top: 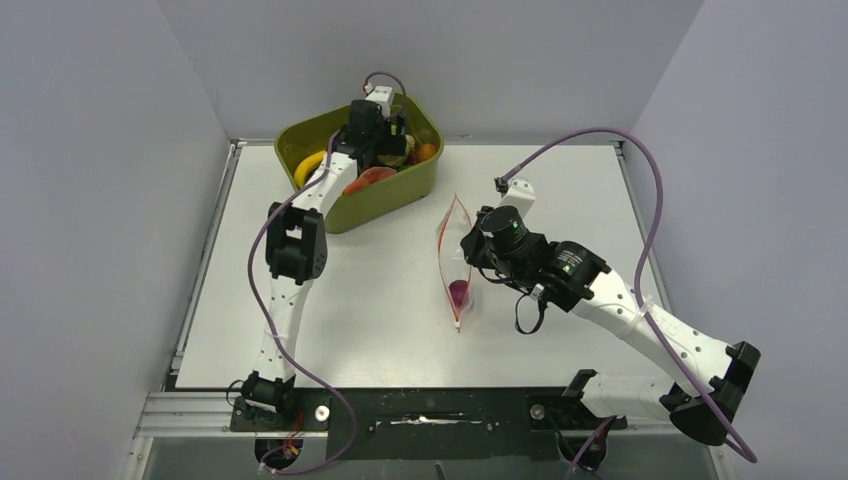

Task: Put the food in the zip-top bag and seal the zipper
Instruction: Pick up the fake vegetable from the bin.

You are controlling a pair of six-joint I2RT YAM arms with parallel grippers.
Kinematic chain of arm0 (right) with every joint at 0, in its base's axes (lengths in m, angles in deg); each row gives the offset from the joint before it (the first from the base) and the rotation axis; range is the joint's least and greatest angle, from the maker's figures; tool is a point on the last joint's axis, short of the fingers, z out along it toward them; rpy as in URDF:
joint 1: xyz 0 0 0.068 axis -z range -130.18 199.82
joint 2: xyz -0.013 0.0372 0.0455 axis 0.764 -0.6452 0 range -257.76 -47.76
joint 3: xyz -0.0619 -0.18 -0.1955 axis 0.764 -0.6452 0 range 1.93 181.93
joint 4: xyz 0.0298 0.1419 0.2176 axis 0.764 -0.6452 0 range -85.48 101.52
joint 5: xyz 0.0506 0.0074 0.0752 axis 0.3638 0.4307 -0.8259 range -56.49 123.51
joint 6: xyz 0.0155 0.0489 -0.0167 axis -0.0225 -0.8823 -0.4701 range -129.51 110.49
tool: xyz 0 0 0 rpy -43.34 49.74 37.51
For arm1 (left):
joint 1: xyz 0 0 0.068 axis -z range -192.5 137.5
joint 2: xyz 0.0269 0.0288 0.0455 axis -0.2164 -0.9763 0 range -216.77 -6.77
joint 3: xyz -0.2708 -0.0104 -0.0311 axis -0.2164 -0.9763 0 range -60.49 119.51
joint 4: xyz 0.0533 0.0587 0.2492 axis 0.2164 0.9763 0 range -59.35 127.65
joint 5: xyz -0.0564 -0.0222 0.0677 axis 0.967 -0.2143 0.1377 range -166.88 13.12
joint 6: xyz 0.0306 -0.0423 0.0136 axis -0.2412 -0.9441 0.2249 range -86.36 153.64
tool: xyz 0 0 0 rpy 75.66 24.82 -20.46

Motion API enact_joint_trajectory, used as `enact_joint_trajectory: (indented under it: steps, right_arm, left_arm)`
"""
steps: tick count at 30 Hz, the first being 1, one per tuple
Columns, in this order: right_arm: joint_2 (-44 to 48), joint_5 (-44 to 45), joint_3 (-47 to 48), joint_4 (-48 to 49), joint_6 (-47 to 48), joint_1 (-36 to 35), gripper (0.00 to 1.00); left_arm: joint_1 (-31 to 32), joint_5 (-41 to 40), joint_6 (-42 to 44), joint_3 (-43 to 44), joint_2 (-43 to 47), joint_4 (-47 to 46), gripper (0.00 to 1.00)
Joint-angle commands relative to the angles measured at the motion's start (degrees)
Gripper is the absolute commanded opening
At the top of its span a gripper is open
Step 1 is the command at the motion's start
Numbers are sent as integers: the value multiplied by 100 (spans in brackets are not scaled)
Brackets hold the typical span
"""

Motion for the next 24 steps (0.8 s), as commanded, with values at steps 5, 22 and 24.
enact_joint_trajectory:
  steps: [5,22,24]
  right_arm:
    - [345,224,108,264,-32,31,0]
    - [554,342,-214,360,-51,38,0]
    - [567,314,-284,398,-119,37,0]
  left_arm:
    - [74,266,-434,-495,501,-305,62]
    - [37,410,-557,-1642,1786,-1241,45]
    - [20,449,-511,-1789,1918,-1385,44]
